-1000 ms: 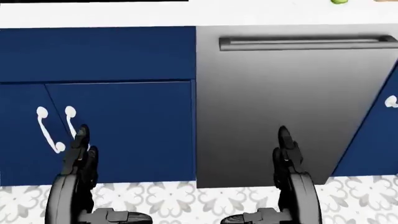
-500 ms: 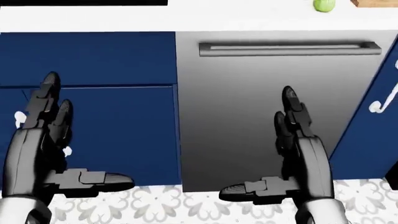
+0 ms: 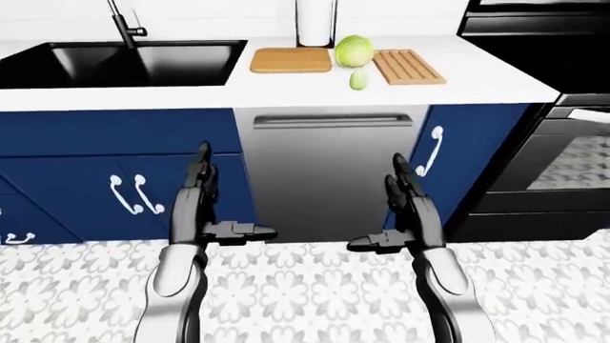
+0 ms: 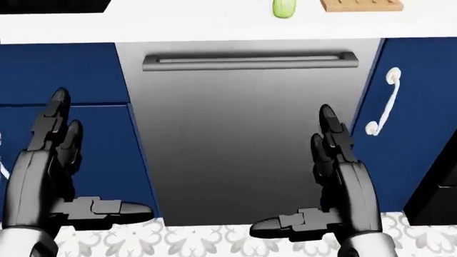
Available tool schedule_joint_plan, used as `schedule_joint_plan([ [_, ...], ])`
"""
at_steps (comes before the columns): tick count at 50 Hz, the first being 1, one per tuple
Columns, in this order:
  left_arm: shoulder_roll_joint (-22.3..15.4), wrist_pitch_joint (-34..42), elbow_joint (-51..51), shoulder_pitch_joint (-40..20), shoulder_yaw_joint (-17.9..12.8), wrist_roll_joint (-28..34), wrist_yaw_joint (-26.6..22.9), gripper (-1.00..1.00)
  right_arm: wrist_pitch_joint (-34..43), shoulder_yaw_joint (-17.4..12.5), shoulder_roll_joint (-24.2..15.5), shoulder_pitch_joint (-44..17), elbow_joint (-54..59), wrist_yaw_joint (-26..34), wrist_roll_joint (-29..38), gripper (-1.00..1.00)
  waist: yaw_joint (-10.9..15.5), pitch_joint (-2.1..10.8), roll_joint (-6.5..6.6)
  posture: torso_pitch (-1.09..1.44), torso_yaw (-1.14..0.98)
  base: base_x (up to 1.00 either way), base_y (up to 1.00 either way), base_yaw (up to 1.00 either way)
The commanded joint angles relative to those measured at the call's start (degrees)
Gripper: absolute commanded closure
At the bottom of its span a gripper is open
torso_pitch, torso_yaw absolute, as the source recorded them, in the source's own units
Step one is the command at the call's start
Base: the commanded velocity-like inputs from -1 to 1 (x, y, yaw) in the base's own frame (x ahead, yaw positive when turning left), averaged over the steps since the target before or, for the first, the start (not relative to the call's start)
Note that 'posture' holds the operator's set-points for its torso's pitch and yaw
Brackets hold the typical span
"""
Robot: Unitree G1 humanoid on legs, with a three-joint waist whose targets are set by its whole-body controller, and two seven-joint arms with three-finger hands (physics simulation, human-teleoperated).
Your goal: Place the brussel sprout and the lettuce on separate cutting boards.
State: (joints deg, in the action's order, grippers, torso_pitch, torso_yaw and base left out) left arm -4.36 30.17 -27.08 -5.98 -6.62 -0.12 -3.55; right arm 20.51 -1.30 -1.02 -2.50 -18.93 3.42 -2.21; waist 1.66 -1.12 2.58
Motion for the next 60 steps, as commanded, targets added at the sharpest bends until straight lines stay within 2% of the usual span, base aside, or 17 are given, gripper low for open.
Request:
schedule_joint_plan([
  [1, 0.2, -4.1, -1.6, -0.8, 0.8, 0.7, -0.4, -1.00, -2.6, -0.7, -0.3, -1.2, -2.5, -0.2, -0.1, -1.00, 0.0, 0.41, 0.08, 0.00, 0.00, 0.00, -0.70, 0.00],
  [3, 0.4, -4.0, -1.9, -0.5, 0.8, 0.7, -0.5, -1.00, -2.6, -0.7, -0.4, -1.0, -2.6, -0.2, -0.1, -1.00, 0.0, -0.35, -1.96, 0.00, 0.00, 0.00, -0.70, 0.00],
  [4, 0.4, -4.5, -1.3, -0.6, 0.7, 0.7, -0.6, -1.00, -2.5, -0.6, -0.4, -1.1, -2.6, -0.3, 0.0, -1.00, -0.1, 0.14, -3.98, 0.00, 0.00, 0.00, -0.70, 0.00],
  [5, 0.4, -4.6, -1.1, -0.7, 0.7, 0.7, -0.7, -1.00, -2.5, -0.6, -0.4, -1.1, -2.7, -0.2, 0.0, -1.00, -0.6, 1.29, -7.80, 0.00, 0.00, 0.00, -0.70, 0.00],
  [10, 0.3, -4.0, -2.0, -0.7, 0.6, 0.7, -1.1, -1.00, -1.9, 0.1, -0.6, -0.8, -3.5, -0.2, 1.4, -1.00, -1.4, 0.02, -3.61, 0.00, 0.00, 0.00, -0.53, 0.00],
  [12, 0.1, -3.4, -2.4, -1.2, 0.3, 0.7, -1.2, -1.00, -1.0, 0.0, -0.4, -0.9, -4.6, 0.1, 1.3, -1.00, -1.8, 0.50, -4.95, 0.00, 0.00, 0.00, 0.00, 0.00],
  [17, -0.7, -0.1, -5.0, -2.9, -0.4, 0.7, -1.5, -1.00, 0.7, -0.1, -0.6, -1.4, -7.0, 0.3, 1.8, -1.00, -2.2, 1.13, -5.49, 0.00, 0.00, 0.02, 0.01, 0.00],
  [20, -1.1, 1.4, -6.0, -3.8, -1.0, 0.5, -1.7, -1.00, 1.4, -0.1, -0.5, -1.4, -8.2, 0.3, 2.0, -1.00, -2.3, 0.25, -6.78, 0.00, 0.00, 0.10, 0.66, 0.00],
  [28, -1.8, 3.1, -7.3, -4.6, -1.9, -0.1, -1.7, -1.00, 4.3, -0.7, -0.7, -2.4, -10.8, 0.5, 1.2, -1.00, -3.4, 0.64, -5.04, 0.00, 0.00, 0.02, 0.98, 0.00],
  [32, -2.2, 5.1, -8.6, -5.8, -2.3, -0.4, -1.7, -1.00, 6.7, -1.3, -0.9, -3.7, -12.7, 1.0, -0.4, -1.00, -2.8, 1.12, -5.28, 0.00, 0.00, 0.00, 0.27, 0.00],
  [36, -2.9, 7.6, -10.0, -7.6, -2.7, -0.7, -1.6, -1.00, 9.2, -2.1, -1.8, -6.0, -13.7, 0.8, -0.7, -1.00, -2.8, 0.02, -4.70, 0.00, 0.00, 0.00, 0.00, 0.00],
  [38, -3.2, 8.3, -10.1, -8.5, -2.8, -0.9, -1.4, -1.00, 10.2, -2.4, -2.2, -6.8, -14.4, 1.0, -0.7, -1.00, -2.5, 0.86, -4.88, 0.00, 0.00, 0.08, 0.00, 0.00],
  [50, -5.2, 13.2, -12.6, -12.3, -4.4, -2.9, -0.9, -1.00, 14.5, -3.2, -3.1, -10.3, -17.6, 1.7, -1.6, -1.00, -1.6, -1.13, 0.04, 0.00, 0.00, 0.32, 0.00, 0.00],
  [53, -5.5, 14.4, -13.5, -12.8, -5.0, -3.7, -0.7, -1.00, 15.0, -3.2, -3.3, -10.6, -18.5, 1.6, -1.6, -1.00, -1.7, 0.15, 4.53, 0.00, 0.00, 0.41, 0.00, 0.00],
  [54, -5.5, 14.7, -13.9, -12.7, -5.1, -4.1, -0.6, -1.00, 14.8, -3.3, -3.3, -10.5, -18.5, 1.7, -1.6, -1.00, -1.2, -1.93, 1.46, 0.00, 0.00, 0.41, 0.00, 0.00],
  [55, -5.5, 15.1, -14.6, -12.4, -5.1, -4.4, -0.5, -1.00, 14.5, -3.4, -3.4, -10.5, -18.3, 1.8, -1.7, -1.00, -2.0, -1.53, 2.26, 0.00, 0.00, 0.41, 0.00, 0.00],
  [60, -5.8, 16.3, -15.3, -12.6, -5.4, -5.5, -0.3, -1.00, 14.6, -3.7, -3.6, -10.6, -18.9, 1.8, -1.8, -1.00, -1.6, -0.47, 1.18, 0.00, 0.00, 0.42, 0.00, 0.00],
])
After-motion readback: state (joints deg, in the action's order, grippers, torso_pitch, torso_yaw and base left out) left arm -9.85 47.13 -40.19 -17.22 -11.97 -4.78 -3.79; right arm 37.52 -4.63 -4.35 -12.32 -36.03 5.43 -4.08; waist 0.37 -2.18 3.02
